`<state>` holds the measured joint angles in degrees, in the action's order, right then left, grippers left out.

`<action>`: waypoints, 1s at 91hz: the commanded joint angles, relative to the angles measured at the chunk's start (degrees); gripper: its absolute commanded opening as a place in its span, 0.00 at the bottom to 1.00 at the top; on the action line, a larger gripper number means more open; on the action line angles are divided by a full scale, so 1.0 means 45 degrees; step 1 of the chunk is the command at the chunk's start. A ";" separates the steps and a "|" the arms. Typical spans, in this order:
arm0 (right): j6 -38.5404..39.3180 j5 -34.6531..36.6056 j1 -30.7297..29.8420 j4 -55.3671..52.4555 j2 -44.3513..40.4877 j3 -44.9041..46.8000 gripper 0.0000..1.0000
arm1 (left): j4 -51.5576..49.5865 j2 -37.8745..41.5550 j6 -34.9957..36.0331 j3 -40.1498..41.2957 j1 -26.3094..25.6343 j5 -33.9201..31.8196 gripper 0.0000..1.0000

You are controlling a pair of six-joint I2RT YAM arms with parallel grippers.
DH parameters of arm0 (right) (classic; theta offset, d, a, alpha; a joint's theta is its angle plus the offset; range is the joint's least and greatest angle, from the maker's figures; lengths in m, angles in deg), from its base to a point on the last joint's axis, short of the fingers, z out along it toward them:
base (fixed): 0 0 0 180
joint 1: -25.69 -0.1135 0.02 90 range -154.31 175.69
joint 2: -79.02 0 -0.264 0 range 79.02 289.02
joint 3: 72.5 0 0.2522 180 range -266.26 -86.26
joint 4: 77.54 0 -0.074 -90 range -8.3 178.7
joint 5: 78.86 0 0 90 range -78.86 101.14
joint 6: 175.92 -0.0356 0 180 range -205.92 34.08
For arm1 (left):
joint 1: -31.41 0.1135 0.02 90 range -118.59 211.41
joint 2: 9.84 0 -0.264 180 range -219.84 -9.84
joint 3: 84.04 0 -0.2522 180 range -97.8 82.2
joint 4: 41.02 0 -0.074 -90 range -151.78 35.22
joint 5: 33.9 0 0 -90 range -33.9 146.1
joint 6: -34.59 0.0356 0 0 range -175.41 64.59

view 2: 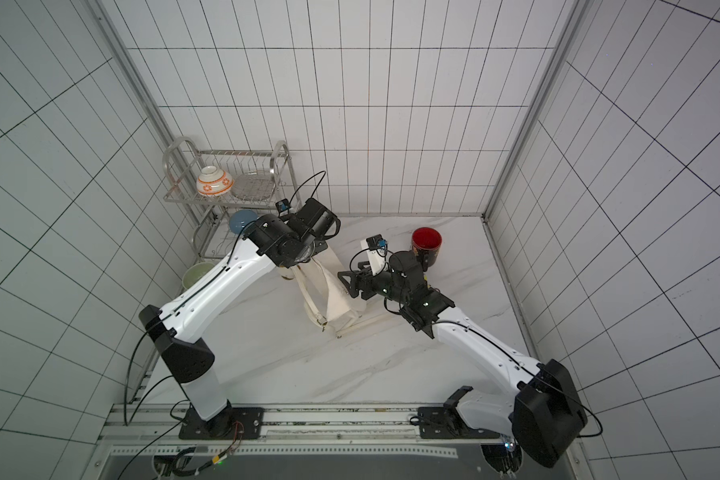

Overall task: Remove the decoration from the bag
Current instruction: Adjust the bag.

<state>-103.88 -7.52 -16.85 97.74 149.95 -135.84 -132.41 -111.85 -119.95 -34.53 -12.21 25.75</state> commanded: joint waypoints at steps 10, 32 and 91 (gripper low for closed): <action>0.0110 -0.0045 -0.0552 0.1914 0.0827 -0.0329 0.81 | -0.1172 -0.0459 -0.2737 -0.0499 0.0077 0.0826 0.00; 0.0984 -0.1868 -0.0411 0.3565 0.0615 0.0220 0.81 | -0.0365 0.0479 -0.3671 0.0985 0.0735 0.3337 0.00; 0.5063 0.1220 -0.1470 -0.4213 0.2245 -0.2240 0.60 | 0.1812 0.1746 -0.5049 0.3188 0.1013 0.5321 0.00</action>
<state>-82.02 -8.00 -23.69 84.39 159.46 -144.65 -126.46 -106.08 -141.39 -20.10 -7.55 49.12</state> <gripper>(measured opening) 0.642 0.064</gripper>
